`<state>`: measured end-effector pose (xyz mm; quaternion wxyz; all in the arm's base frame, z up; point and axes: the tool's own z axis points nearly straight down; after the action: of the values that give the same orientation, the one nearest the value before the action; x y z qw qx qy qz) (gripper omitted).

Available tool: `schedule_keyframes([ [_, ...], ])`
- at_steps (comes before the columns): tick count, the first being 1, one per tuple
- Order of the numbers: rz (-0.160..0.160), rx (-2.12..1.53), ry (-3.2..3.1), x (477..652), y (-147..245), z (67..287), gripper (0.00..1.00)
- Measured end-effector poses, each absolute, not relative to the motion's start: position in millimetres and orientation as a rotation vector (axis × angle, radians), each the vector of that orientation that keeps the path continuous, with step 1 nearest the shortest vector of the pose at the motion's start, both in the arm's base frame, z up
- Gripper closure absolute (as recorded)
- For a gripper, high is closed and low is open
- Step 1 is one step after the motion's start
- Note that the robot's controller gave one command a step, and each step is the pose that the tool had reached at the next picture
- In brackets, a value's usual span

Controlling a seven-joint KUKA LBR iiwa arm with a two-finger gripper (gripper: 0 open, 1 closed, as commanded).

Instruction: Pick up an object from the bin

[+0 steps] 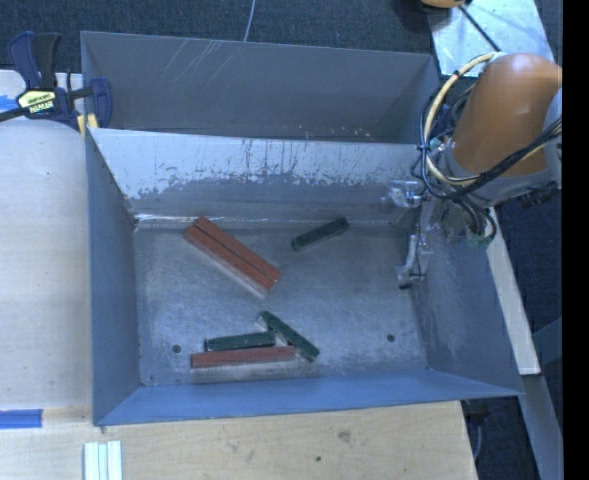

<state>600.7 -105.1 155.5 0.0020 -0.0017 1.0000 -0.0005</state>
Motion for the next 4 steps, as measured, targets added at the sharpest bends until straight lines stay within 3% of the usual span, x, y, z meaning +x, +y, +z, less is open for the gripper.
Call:
schedule_keyframes([
  [1,-0.002,-0.005,3.138,600.7,-105.1,155.5,0.0],
  [2,-0.005,-0.102,3.13,616.4,-66.2,111.7,0.0],
  [3,0.0,-0.383,3.117,603.0,-38.8,89.5,0.0],
  [4,-0.002,-0.396,3.115,609.8,0.3,112.8,0.0],
])
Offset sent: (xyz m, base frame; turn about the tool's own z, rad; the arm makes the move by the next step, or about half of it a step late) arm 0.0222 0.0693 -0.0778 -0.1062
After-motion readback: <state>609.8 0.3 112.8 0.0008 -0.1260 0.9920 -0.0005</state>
